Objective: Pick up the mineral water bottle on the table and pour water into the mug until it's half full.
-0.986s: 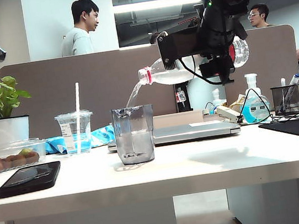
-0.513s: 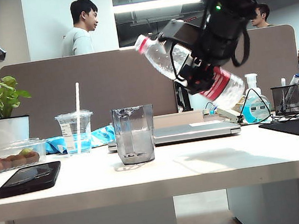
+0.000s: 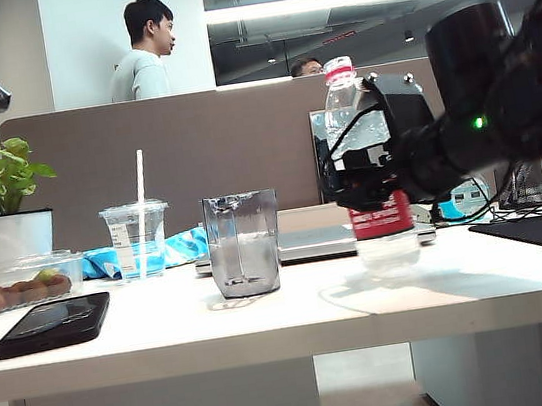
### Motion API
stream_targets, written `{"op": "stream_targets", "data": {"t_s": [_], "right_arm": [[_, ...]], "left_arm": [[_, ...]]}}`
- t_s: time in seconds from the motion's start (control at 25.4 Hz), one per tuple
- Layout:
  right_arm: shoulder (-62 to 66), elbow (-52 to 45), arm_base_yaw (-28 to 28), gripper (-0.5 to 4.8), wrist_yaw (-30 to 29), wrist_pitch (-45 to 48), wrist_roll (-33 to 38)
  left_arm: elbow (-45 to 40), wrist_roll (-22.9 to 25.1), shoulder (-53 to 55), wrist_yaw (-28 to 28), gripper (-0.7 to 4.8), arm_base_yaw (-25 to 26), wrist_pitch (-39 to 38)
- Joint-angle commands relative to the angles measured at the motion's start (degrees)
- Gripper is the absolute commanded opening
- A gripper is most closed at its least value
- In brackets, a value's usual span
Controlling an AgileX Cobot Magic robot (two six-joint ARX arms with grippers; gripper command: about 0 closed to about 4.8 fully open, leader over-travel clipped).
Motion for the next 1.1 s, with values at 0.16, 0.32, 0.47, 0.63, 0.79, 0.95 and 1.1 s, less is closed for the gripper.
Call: {"op": "stream_targets", "data": {"t_s": [0.16, 0.32, 0.47, 0.63, 0.79, 0.95, 1.1], "right_arm": [[3.67, 0.28, 0.31, 3.50, -1.25, 8.41, 3.06], [3.82, 0.13, 0.24, 4.46, -2.51, 8.35, 3.74], [2.75, -1.29, 0.26, 4.79, -2.51, 8.76, 3.72], [-0.70, -4.85, 0.20, 4.79, -2.10, 8.41, 1.84], [-4.83, -8.46, 0.20, 4.79, -0.66, 7.91, -3.17], [-11.34, -13.70, 0.15, 4.79, 3.17, 5.92, -3.96], [-18.97, -19.78, 0.22, 3.34, 3.89, 5.92, -3.76]], "left_arm": [[0.37, 0.02, -0.07, 0.22, -0.04, -0.07, 0.42], [0.37, 0.02, -0.07, 0.20, -0.04, -0.07, 0.39], [0.37, 0.04, -0.07, -0.26, -0.04, -0.07, 0.66], [0.37, 0.04, -0.09, -3.17, -0.04, -0.04, 1.11], [0.37, 0.04, -0.07, -5.64, -0.04, -0.04, 3.32], [0.74, 0.04, -1.29, -6.45, -0.04, -0.02, 7.26], [2.78, 0.07, -4.79, -6.73, -0.04, -0.02, 5.84]]}}
